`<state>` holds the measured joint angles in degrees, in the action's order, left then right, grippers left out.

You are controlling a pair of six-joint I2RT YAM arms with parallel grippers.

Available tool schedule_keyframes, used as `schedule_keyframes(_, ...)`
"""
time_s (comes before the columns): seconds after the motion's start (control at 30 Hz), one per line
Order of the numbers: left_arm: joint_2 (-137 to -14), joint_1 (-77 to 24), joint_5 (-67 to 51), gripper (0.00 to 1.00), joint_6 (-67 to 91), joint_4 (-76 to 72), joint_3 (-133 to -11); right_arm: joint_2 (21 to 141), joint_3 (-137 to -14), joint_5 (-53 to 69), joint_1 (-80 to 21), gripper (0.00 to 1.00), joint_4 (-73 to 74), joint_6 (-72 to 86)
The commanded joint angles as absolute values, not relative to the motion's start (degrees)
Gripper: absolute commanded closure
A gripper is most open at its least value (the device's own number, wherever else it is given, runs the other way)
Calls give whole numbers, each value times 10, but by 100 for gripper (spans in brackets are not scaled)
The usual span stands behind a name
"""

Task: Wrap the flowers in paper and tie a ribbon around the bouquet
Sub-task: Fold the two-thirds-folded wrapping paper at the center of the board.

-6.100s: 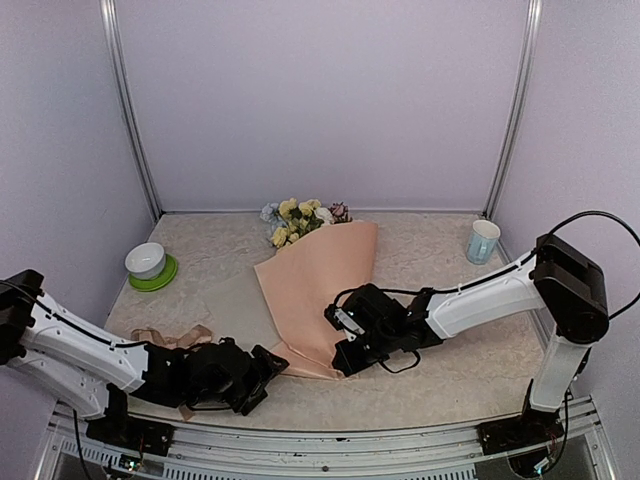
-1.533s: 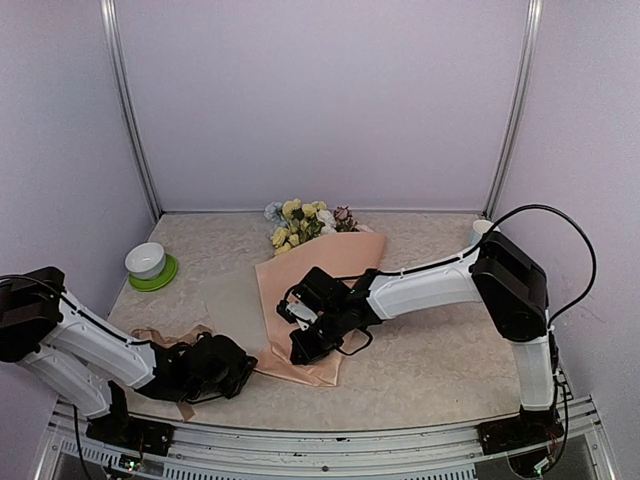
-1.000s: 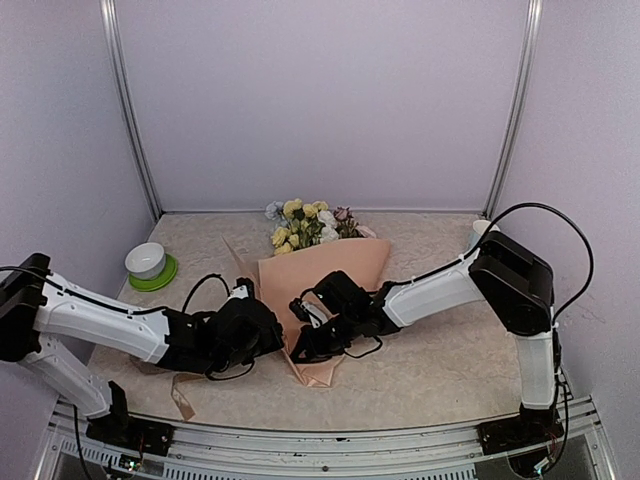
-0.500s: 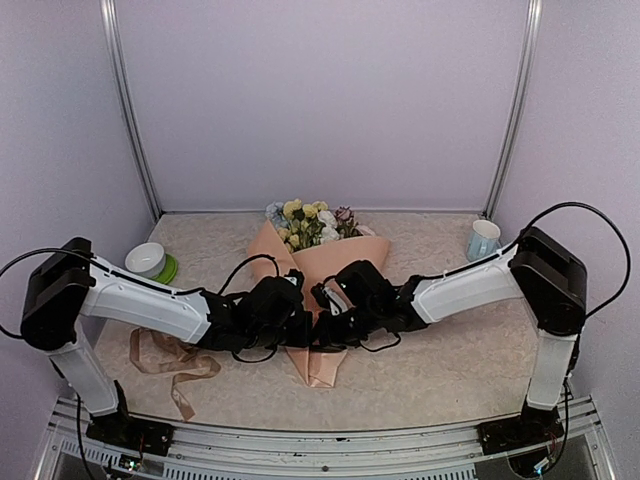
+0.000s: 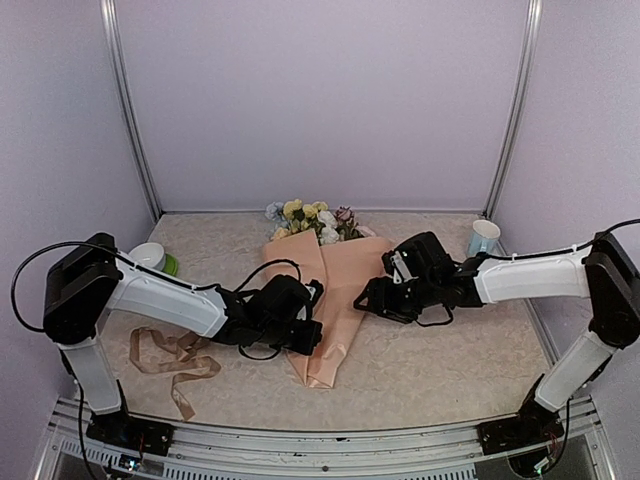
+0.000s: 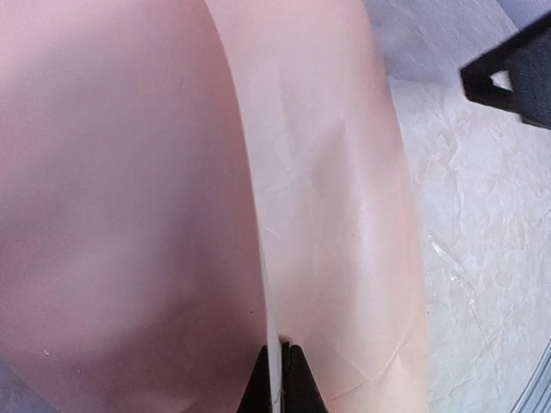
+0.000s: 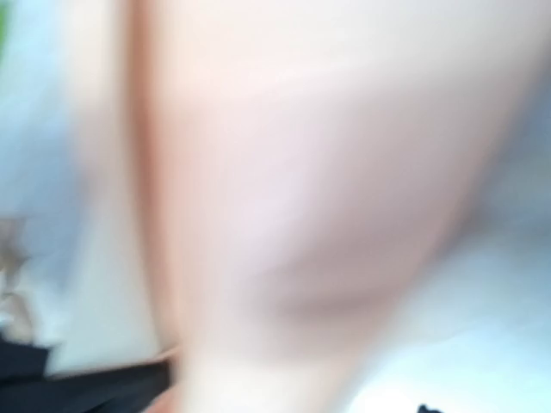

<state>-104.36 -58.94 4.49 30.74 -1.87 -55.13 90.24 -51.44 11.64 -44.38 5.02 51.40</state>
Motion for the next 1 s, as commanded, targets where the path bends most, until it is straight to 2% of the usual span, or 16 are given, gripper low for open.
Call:
schedule_keyframes(0.0, -1065, -600, -10, 100, 232, 2, -581, 956, -513, 144, -421, 30, 53, 464)
schedule_keyframes(0.13, -1068, -624, 0, 100, 182, 33, -595, 1028, -546, 176, -409, 38, 38, 445)
schedule_keyframes(0.3, -1061, -660, 13, 100, 92, 40, -607, 1071, -595, 156, -406, 47, 69, 441)
schedule_keyframes(0.47, -1075, -689, -4, 100, 5, 48, -630, 1083, -592, 187, -401, 51, 50, 451)
schedule_keyframes(0.6, -1105, -690, 5, 100, -12, 79, -651, 1043, -565, 205, -388, 53, 21, 467)
schedule_keyframes(0.7, -1127, -692, 11, 100, -24, 104, -667, 995, -571, 171, -378, 47, 67, 449)
schedule_keyframes(0.87, -1137, -692, 21, 100, -30, 119, -686, 931, -584, 138, -356, 30, 145, 389)
schedule_keyframes(0.93, -1137, -693, 26, 100, -30, 119, -688, 919, -596, 164, -355, 17, 151, 349)
schedule_keyframes(0.97, -1138, -693, 26, 100, -27, 119, -689, 918, -603, 188, -355, 2, 149, 323)
